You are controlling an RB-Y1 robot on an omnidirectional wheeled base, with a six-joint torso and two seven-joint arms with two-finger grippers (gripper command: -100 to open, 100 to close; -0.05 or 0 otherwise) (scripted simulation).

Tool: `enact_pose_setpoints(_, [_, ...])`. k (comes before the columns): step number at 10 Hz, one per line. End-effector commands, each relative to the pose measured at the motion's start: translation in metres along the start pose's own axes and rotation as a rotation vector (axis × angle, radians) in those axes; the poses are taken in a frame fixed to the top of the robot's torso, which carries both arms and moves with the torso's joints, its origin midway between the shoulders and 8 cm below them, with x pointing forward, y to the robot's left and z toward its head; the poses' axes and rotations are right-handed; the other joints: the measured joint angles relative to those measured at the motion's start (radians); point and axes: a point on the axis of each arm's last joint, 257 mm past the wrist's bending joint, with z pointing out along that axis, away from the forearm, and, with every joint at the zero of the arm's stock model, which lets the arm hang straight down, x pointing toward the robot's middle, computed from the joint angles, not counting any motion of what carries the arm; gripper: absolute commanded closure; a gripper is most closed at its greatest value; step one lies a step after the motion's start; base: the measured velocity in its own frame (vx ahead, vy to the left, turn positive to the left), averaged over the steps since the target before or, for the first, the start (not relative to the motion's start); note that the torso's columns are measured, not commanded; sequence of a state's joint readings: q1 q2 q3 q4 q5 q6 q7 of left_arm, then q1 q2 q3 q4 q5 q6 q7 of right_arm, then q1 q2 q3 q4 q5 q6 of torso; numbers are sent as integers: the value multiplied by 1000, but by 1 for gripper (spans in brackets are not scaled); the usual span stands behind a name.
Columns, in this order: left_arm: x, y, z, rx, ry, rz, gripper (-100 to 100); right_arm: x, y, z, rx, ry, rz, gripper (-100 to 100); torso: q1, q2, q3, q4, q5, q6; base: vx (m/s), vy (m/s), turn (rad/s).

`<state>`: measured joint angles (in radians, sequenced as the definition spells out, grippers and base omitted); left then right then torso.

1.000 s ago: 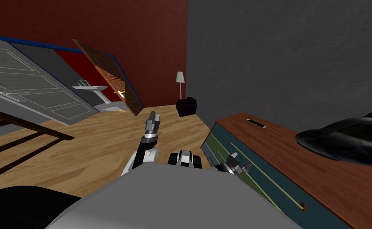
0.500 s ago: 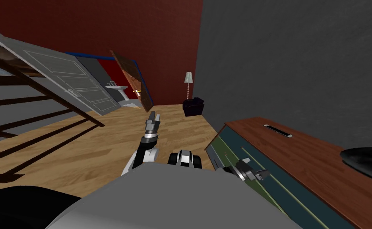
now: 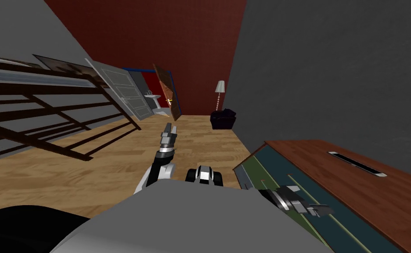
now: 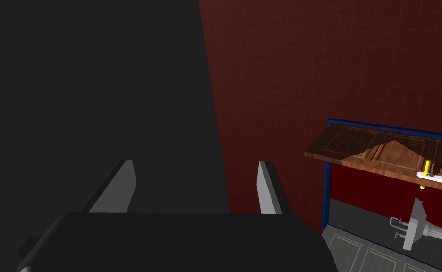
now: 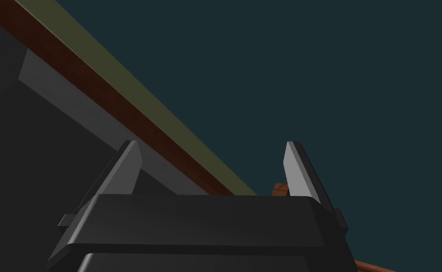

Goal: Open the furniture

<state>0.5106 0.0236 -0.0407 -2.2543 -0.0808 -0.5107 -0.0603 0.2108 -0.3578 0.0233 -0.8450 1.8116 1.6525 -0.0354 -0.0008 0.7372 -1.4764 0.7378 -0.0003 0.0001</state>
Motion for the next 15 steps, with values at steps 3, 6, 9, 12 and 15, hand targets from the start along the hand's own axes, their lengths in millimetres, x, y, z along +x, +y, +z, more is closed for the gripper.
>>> enact_pose_setpoints(3, [0,0,0,0,0,0,0,4,-4,6,15,15,-5,100,-2,0,0,0,-1,1,-7,18,-26])
enact_pose_setpoints(6, [0,0,0,0,0,1,0,-21,7,-18,-28,-38,17,100,-3,6,4,1,0,5,69,-97,-340])
enact_pose_setpoints(9, [0,0,0,0,0,1,0,-68,18,-63,-90,-126,66,100,-11,9,7,0,-7,9,70,-92,-358])
enact_pose_setpoints(12, [0,0,0,0,0,0,0,-97,23,-91,-133,-181,104,100,-13,9,9,-2,-13,8,53,-60,-219])
enact_pose_setpoints(15, [0,0,0,0,0,1,0,-126,24,-121,-176,-239,148,100,-18,4,6,-5,-15,11,78,-67,-331])
